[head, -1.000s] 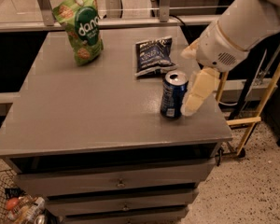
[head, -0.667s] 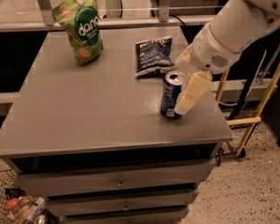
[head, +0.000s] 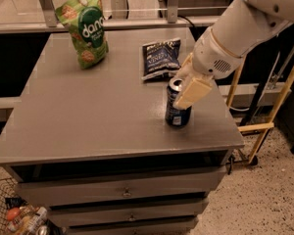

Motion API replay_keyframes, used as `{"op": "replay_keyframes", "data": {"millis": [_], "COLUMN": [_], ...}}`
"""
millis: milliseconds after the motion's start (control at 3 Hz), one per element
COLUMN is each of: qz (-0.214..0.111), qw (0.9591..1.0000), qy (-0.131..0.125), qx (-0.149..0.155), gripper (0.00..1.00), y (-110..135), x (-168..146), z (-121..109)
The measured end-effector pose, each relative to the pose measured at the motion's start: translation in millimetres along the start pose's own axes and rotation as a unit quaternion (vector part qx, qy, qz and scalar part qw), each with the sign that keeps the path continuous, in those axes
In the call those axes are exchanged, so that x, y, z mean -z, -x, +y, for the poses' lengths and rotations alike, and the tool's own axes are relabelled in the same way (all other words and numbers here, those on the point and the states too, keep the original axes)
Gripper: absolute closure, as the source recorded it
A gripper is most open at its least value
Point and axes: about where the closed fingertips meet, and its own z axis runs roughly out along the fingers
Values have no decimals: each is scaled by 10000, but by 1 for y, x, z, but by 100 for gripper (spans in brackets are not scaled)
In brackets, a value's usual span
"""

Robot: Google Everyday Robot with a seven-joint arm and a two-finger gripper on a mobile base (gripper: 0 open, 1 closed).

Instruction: Move pepsi can near green rice chip bag

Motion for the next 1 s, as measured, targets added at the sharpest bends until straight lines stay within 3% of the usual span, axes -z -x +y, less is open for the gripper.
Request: {"op": "replay_keyframes", "data": {"millis": [333, 667, 1000], "qz": [-174, -167, -167], "qw": [9996, 9996, 9996], "qy": [-133, -132, -132], "qx": [164, 167, 168], "gripper": [87, 100, 100], "y": [13, 13, 14], "x": [18, 17, 17], "z": [-4, -3, -3]}}
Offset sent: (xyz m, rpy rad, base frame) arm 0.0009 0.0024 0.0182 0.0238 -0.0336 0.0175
